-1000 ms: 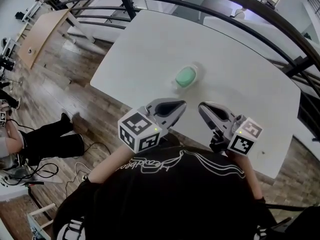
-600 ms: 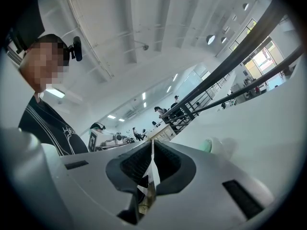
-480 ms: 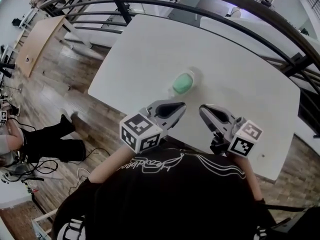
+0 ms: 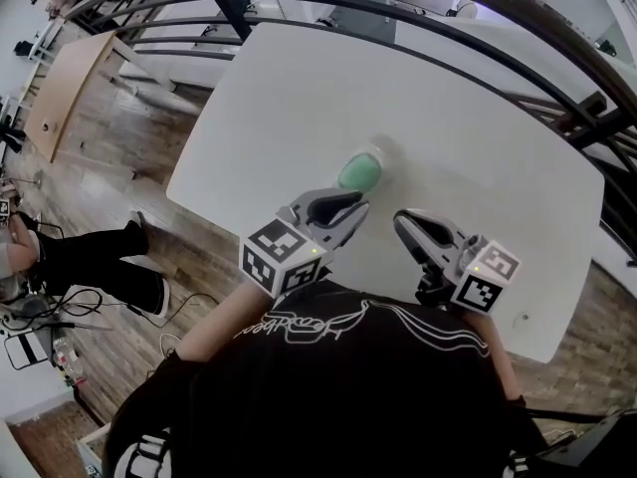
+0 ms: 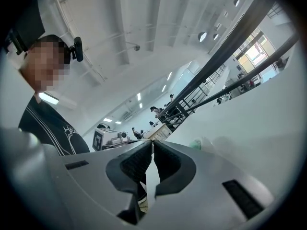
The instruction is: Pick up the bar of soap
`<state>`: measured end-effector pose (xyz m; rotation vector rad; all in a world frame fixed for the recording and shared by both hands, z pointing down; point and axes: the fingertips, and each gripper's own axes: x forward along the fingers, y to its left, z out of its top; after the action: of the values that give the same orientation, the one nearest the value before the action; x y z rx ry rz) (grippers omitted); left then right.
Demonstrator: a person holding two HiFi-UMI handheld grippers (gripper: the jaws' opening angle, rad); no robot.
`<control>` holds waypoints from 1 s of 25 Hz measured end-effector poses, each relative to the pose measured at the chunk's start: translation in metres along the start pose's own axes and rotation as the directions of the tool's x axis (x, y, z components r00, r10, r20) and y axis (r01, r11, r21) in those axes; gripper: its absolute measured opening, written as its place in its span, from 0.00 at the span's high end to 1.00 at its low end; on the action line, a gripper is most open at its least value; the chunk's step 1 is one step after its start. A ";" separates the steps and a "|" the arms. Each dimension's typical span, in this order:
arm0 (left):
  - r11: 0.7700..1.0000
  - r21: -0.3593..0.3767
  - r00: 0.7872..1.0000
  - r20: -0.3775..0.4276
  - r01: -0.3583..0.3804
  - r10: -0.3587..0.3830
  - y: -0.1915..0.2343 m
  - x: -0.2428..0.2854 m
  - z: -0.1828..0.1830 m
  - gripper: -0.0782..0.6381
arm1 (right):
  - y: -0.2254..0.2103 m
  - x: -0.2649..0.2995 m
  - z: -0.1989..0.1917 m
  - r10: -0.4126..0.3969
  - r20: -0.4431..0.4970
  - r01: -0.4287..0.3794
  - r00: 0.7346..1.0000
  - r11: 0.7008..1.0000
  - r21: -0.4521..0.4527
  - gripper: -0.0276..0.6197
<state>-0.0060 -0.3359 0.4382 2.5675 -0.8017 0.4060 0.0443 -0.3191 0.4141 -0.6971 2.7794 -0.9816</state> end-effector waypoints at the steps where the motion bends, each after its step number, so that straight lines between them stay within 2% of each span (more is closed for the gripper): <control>1: 1.000 0.002 1.000 -0.009 -0.004 0.004 0.012 0.006 0.005 0.81 | -0.009 0.007 0.006 -0.002 -0.003 0.002 1.000 1.000 0.008 0.93; 9: 0.998 0.035 0.996 -0.077 -0.048 0.051 0.049 0.030 -0.001 0.65 | -0.037 0.019 0.008 -0.022 -0.013 0.023 1.000 0.998 0.052 0.93; 17: 0.985 0.128 0.977 -0.167 -0.114 0.135 0.073 0.047 -0.030 0.53 | -0.049 0.014 0.000 -0.054 0.005 0.053 0.999 0.996 0.076 0.93; 25: 0.975 0.186 0.962 -0.222 -0.120 0.161 0.080 0.063 -0.047 0.50 | -0.056 0.012 -0.004 -0.070 0.012 0.069 0.997 0.994 0.091 0.93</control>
<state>-0.0103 -0.4030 0.5275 2.5573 -0.8977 0.8419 0.0542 -0.3604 0.4526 -0.7894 2.6957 -1.1023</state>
